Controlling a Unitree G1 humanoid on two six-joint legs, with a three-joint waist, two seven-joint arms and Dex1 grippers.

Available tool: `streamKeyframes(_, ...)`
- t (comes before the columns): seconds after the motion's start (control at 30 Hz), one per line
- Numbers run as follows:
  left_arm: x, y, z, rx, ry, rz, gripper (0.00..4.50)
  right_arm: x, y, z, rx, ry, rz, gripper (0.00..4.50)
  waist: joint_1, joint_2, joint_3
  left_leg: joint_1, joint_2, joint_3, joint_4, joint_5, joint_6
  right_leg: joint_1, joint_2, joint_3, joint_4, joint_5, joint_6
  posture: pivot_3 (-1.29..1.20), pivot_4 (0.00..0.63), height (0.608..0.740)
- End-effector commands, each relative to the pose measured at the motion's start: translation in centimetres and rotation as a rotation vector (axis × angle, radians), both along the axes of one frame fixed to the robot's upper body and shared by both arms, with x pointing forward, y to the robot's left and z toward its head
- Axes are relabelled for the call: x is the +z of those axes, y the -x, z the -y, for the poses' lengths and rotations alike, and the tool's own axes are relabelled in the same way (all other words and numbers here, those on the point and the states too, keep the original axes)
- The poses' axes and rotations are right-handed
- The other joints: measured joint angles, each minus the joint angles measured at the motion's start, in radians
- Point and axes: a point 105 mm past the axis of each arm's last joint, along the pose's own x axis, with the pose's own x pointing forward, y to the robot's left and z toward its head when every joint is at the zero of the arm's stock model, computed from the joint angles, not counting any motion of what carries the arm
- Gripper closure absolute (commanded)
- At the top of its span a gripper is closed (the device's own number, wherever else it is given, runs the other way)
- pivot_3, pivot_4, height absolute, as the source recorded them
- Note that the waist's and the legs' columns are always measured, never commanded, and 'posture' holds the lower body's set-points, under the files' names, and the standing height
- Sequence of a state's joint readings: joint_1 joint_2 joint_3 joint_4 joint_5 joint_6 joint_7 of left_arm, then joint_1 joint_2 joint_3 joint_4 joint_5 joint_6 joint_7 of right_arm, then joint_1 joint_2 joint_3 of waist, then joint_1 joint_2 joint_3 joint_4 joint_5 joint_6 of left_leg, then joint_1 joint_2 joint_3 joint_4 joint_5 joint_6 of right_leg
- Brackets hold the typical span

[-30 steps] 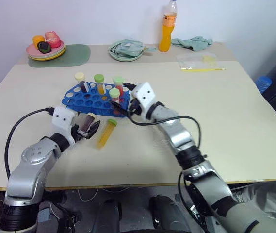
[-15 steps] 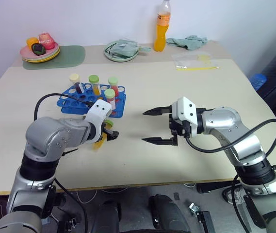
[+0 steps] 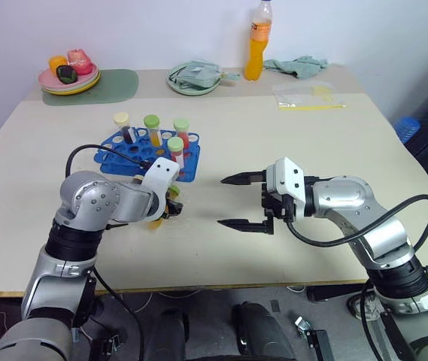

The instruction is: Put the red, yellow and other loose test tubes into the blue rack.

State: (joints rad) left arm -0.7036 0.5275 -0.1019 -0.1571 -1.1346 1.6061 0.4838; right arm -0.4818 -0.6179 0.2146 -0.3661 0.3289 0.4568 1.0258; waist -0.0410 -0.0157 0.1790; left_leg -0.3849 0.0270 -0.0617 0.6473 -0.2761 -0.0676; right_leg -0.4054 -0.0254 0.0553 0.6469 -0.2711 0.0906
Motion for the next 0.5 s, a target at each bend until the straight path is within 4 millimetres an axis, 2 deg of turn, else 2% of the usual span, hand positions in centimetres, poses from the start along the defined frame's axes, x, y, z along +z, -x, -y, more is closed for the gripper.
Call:
streamKeyframes(0.03,1.2,0.0,-0.5,-0.001,-0.002,0.025,3.21,0.7,0.4,-0.5,0.018,-0.015,0.042,0.18,0.0,0.0,0.0,0.0,0.0,0.0,0.0,0.0,0.0,0.0,0.0,0.0,0.0,0.0,0.0,0.0,0.15,0.74)
streamKeyframes(0.2,3.4,1.3,-1.8,-0.075,0.011,0.055,3.21,0.8,0.4,-0.7,0.016,-0.028,0.041,0.18,0.0,0.0,0.0,0.0,0.0,0.0,0.0,0.001,-0.001,-0.001,0.0,0.0,0.0,0.0,0.0,0.0,0.15,0.74)
streamKeyframes(0.33,8.3,1.8,-3.2,-0.081,0.141,0.344,3.21,0.9,0.2,-0.9,0.007,-0.05,0.031,0.18,-0.002,-0.001,0.0,-0.001,0.0,0.001,-0.001,0.001,-0.002,-0.001,0.0,0.0,0.0,0.0,0.0,0.0,0.15,0.74)
streamKeyframes(0.4,11.4,0.9,-5.1,0.002,0.07,0.643,3.21,0.9,0.0,-1.1,0.001,-0.066,0.024,0.18,0.0,0.0,0.0,-0.001,0.0,0.001,-0.002,0.002,-0.003,-0.002,-0.001,0.0,0.0,0.0,0.0,0.0,0.15,0.74)
streamKeyframes(0.43,12.3,0.7,-5.4,0.02,0.086,0.742,3.21,0.9,-0.1,-1.2,-0.002,-0.074,0.021,0.18,0.001,0.0,0.0,-0.001,0.0,0.001,-0.002,0.002,-0.004,-0.001,0.0,0.0,0.0,0.0,-0.001,0.0,0.15,0.74)
streamKeyframes(0.5,12.9,-0.1,-5.5,0.044,0.153,0.852,3.21,0.9,-0.4,-1.6,-0.014,-0.099,0.016,0.18,0.011,-0.001,0.0,0.0,0.0,0.001,-0.002,0.003,-0.005,0.0,-0.001,0.0,-0.002,-0.002,-0.004,0.0,0.15,0.74)
